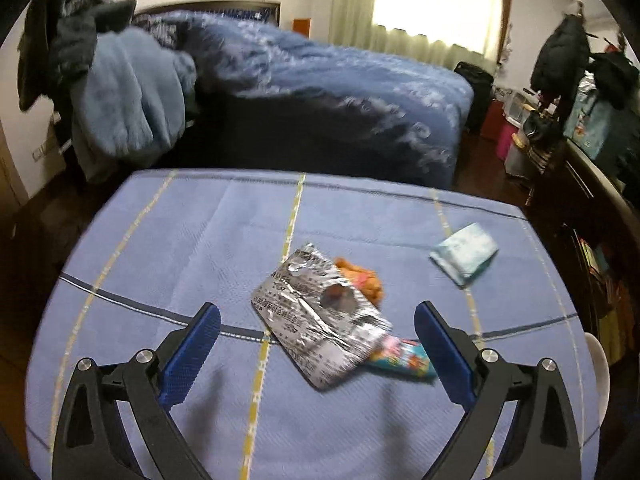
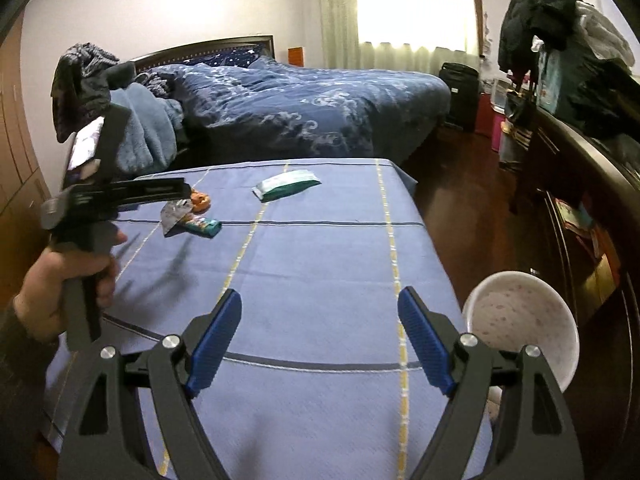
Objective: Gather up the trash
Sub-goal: 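Grasp the silver blister pack with the left tool and lift it, then grasp the colourful tube with the right tool while the left tool holds the blister pack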
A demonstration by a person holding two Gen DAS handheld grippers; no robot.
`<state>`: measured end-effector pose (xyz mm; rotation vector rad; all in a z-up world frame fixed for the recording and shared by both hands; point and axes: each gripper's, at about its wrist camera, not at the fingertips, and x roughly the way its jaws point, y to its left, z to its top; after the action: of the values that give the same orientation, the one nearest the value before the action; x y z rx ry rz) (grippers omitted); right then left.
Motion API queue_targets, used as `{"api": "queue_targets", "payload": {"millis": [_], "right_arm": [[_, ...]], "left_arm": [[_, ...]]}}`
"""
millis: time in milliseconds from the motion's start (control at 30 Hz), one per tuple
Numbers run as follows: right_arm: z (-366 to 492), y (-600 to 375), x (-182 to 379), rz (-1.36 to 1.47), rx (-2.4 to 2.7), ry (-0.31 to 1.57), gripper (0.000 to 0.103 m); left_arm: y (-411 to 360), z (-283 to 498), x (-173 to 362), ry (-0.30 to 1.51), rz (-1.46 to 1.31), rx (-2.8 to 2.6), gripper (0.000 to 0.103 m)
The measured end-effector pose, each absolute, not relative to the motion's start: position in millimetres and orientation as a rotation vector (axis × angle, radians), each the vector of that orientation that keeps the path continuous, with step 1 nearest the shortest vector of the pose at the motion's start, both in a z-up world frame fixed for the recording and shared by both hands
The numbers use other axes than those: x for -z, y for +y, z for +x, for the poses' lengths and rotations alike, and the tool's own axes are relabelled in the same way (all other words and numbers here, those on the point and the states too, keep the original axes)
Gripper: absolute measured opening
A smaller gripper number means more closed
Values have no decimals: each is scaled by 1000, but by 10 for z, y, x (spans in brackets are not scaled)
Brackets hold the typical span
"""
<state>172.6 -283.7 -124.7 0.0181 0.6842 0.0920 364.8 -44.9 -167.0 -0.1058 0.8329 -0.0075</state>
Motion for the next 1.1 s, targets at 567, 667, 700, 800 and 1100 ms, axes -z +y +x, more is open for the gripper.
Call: {"api": "queue_targets", "payload": {"millis": [567,667,700,800,1100], "right_arm": [[1948,-2448,1250,-16,-164,688,81],[2035,-2344,1235,-15,-191,694,81],[2063,-2320,1230,-16,-196,694,81],[2159,-2182,1219,-33,-206,696,81],[2725,-1656,1364,-119,-237,716,81]], "left_arm": [[-438,3812,1868,884,-72,3,56],[-333,3757,1850,879,-92,2,55],[-286,3733,1838,876,-96,2,55],[-145,3626,1782,860,-102,-2,55],[292,3261,1558,789,-109,-22,55]]}}
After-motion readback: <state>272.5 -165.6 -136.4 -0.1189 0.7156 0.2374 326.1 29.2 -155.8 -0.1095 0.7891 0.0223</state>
